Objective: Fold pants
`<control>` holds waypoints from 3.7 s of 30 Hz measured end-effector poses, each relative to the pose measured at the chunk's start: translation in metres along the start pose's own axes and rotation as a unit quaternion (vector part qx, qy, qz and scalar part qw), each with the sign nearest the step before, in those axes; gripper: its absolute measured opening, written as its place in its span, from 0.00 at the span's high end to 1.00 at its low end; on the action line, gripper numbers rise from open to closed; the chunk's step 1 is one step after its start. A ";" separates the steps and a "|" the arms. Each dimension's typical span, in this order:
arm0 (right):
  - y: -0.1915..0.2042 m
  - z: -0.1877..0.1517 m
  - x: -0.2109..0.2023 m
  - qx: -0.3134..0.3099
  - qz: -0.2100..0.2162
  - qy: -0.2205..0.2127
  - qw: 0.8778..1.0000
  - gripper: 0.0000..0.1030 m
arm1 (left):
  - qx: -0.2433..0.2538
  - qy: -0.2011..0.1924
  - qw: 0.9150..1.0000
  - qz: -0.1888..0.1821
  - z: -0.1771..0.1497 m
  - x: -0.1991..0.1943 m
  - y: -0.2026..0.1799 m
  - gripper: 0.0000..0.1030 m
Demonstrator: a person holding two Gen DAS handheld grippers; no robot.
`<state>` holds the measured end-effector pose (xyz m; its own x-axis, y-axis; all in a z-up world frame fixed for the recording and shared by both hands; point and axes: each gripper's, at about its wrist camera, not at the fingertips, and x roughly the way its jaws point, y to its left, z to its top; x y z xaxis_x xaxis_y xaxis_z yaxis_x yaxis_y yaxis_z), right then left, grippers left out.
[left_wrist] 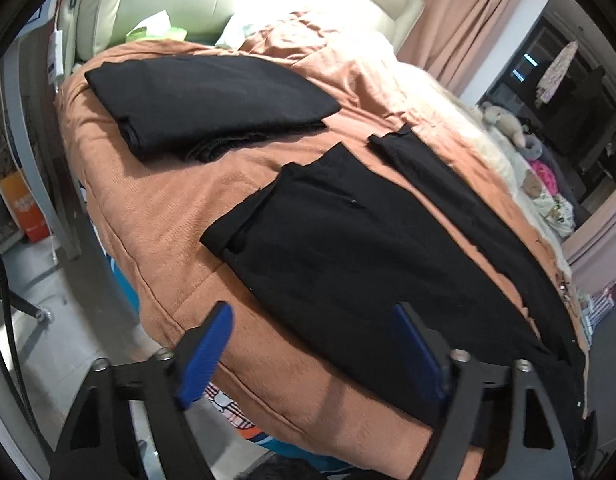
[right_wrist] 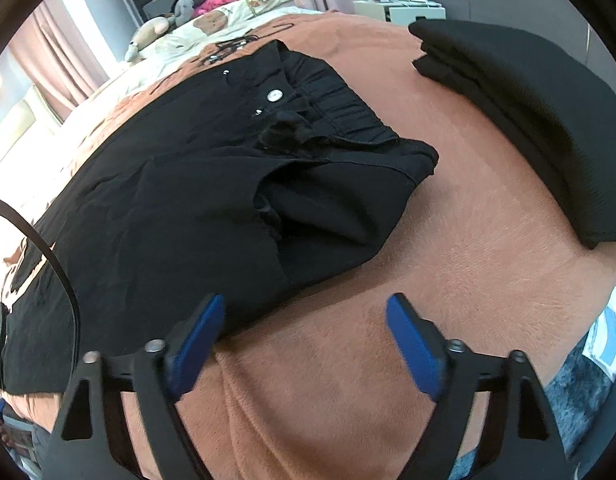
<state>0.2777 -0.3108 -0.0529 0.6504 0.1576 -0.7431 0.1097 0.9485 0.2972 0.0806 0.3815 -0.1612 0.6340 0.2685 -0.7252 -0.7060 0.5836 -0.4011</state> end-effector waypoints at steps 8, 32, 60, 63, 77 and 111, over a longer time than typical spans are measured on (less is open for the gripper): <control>-0.009 0.012 0.014 0.033 0.022 -0.002 0.999 0.40 | -0.037 0.026 0.999 0.030 0.007 0.029 0.015 0.43; -0.019 0.023 0.011 0.105 0.073 -0.009 0.992 0.40 | -0.050 -0.042 0.998 0.024 0.047 0.008 0.022 0.94; -0.056 0.064 0.021 0.122 0.191 -0.039 0.973 0.97 | -0.023 -0.062 0.997 0.034 0.069 -0.014 -0.009 0.95; -0.056 0.072 0.011 0.108 0.203 -0.054 0.972 0.98 | -0.015 -0.069 0.997 0.032 0.079 -0.017 -0.018 0.95; -0.053 0.098 0.011 0.109 0.223 -0.088 0.965 0.98 | 0.025 -0.092 0.995 0.004 0.135 -0.023 -0.066 0.95; 0.014 0.204 0.058 0.104 0.220 -0.130 0.961 0.98 | 0.088 -0.106 0.990 -0.016 0.285 0.065 -0.205 0.95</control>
<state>0.4703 -0.3441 0.0310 0.8311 0.4312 -0.3511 -0.0886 0.7260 0.6820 0.3564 0.4977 0.0327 0.7205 0.3908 -0.5729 -0.6298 0.7145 -0.3047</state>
